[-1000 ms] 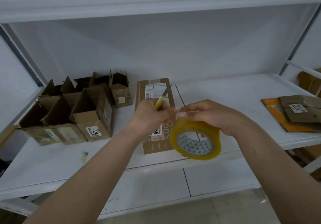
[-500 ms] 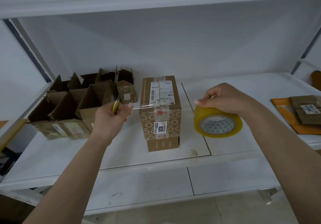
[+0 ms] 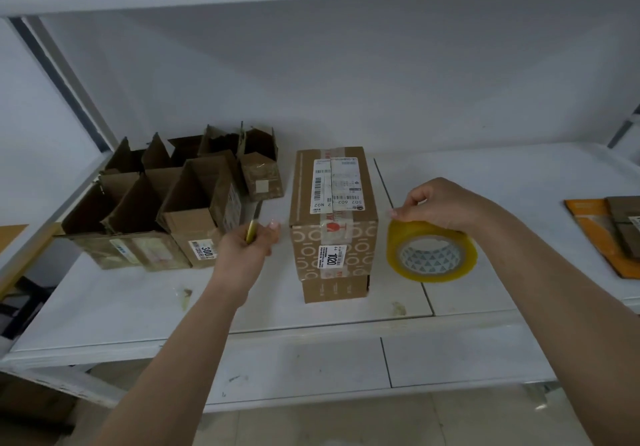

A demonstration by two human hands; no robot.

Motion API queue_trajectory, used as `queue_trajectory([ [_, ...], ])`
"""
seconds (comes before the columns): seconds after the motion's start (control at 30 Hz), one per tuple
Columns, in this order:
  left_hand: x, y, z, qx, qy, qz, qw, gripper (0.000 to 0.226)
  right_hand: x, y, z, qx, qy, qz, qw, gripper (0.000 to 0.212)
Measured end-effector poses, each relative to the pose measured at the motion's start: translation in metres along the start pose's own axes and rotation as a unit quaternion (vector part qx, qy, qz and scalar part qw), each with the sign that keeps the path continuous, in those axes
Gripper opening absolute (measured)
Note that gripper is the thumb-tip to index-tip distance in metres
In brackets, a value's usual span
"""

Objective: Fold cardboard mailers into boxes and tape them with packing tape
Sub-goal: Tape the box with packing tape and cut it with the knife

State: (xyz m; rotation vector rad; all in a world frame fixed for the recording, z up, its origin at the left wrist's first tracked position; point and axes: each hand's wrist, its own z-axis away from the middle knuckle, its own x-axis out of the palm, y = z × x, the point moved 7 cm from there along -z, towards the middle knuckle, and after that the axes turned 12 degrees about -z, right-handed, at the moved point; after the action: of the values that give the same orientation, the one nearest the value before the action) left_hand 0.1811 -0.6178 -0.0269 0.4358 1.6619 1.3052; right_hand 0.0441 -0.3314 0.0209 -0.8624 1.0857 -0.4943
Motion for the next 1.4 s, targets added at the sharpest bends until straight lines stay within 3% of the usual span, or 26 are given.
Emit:
queue_trajectory([
  [0.1,0.023,-0.011,0.007,-0.057,-0.051,0.069,0.995,0.034,0.014,0.007,-0.004,0.016,-0.019,-0.02,0.999,0.042],
  [0.23,0.042,-0.012,0.015,-0.088,-0.115,0.149,0.978,0.046,0.023,0.008,-0.008,0.01,-0.03,-0.04,0.999,0.034],
  [0.37,0.054,-0.025,0.023,-0.134,-0.157,0.104,0.973,0.057,0.021,0.009,-0.008,0.013,-0.033,-0.046,0.998,0.033],
  [0.47,0.055,-0.038,0.025,-0.141,-0.149,0.068,0.976,0.054,0.021,0.009,-0.007,0.013,-0.032,-0.045,0.998,0.035],
  [0.57,0.02,-0.018,0.011,-0.087,-0.042,0.017,0.995,0.046,0.025,0.009,-0.007,0.012,-0.033,-0.044,0.998,0.036],
  [0.63,-0.005,0.024,0.0,0.024,0.027,-0.003,0.999,0.039,0.028,0.006,-0.007,0.008,-0.037,-0.035,0.999,0.036],
  [0.73,0.003,0.106,0.003,0.21,-0.051,-0.027,0.976,0.044,0.03,0.005,-0.006,0.008,-0.048,-0.042,0.998,0.038],
  [0.8,0.033,0.14,0.009,0.257,-0.135,-0.066,0.954,0.05,0.029,0.008,-0.005,0.018,-0.06,-0.051,0.997,0.036],
  [0.93,0.084,0.151,0.012,0.24,-0.228,-0.112,0.937,0.053,0.023,0.016,0.0,0.026,-0.084,-0.142,0.986,0.019],
  [1.0,0.087,0.143,0.009,0.256,-0.182,-0.121,0.942,0.054,0.02,0.022,0.004,0.013,-0.114,-0.196,0.974,0.019],
  [1.1,0.078,0.131,0.004,0.307,-0.091,-0.12,0.94,0.054,0.022,0.03,0.01,-0.002,-0.148,-0.247,0.958,0.04],
  [1.17,0.078,0.122,-0.001,0.316,-0.075,-0.146,0.935,0.053,0.027,0.034,0.01,-0.009,-0.146,-0.232,0.962,0.034],
  [1.27,0.082,0.093,-0.007,0.26,-0.125,-0.144,0.947,0.054,0.039,0.038,0.007,-0.006,-0.136,-0.176,0.975,0.019],
  [1.4,0.087,0.066,-0.005,0.248,-0.133,-0.185,0.942,0.052,0.064,0.045,0.005,0.014,-0.144,-0.14,0.98,0.019],
])
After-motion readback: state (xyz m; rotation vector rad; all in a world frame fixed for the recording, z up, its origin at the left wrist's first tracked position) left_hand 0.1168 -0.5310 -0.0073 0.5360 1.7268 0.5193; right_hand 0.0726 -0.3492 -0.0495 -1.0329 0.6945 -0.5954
